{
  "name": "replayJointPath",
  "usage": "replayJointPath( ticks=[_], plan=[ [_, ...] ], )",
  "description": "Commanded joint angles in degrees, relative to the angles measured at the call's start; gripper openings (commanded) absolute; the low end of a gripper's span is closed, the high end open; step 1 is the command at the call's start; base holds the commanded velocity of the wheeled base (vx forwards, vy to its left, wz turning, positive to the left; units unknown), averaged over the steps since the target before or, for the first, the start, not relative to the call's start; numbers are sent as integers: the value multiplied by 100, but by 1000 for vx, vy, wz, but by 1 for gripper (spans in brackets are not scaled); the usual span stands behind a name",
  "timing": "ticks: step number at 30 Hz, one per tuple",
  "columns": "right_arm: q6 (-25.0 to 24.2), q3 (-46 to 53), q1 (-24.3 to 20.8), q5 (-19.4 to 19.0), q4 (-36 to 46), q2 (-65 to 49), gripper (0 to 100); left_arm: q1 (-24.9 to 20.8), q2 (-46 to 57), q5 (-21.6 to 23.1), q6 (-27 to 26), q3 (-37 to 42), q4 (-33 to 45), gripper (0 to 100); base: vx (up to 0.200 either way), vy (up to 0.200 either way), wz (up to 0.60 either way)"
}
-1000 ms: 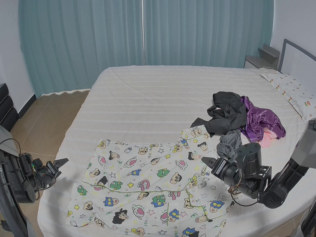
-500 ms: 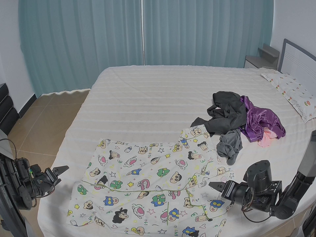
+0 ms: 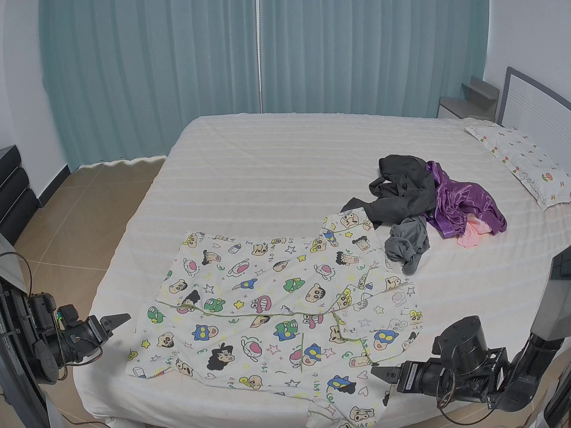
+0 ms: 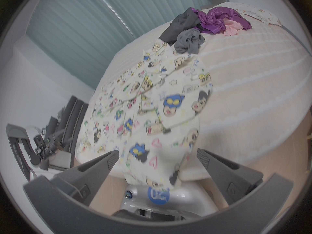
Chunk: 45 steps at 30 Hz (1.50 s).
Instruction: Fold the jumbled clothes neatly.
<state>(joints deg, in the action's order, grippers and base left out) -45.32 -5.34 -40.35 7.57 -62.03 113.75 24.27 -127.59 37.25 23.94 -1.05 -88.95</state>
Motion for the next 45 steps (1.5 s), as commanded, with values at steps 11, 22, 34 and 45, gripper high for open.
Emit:
replayJointPath(
  ticks=[11,22,34,45],
  plan=[
    [1131,-283,159,52,-240,1044,100,7,-240,1,-153,96,-105,100,-36,36,0],
    [1281,-301,300,139,-257,1562,100,-1,-311,1,-285,105,-105,100,0,0,0],
    [1764,-354,344,245,-1628,2670,100,-10,-346,1,-294,105,-105,100,0,0,0],
    [2537,-371,335,227,-1681,2723,100,-10,-434,1,-496,105,-105,100,0,0,0]
  ],
)
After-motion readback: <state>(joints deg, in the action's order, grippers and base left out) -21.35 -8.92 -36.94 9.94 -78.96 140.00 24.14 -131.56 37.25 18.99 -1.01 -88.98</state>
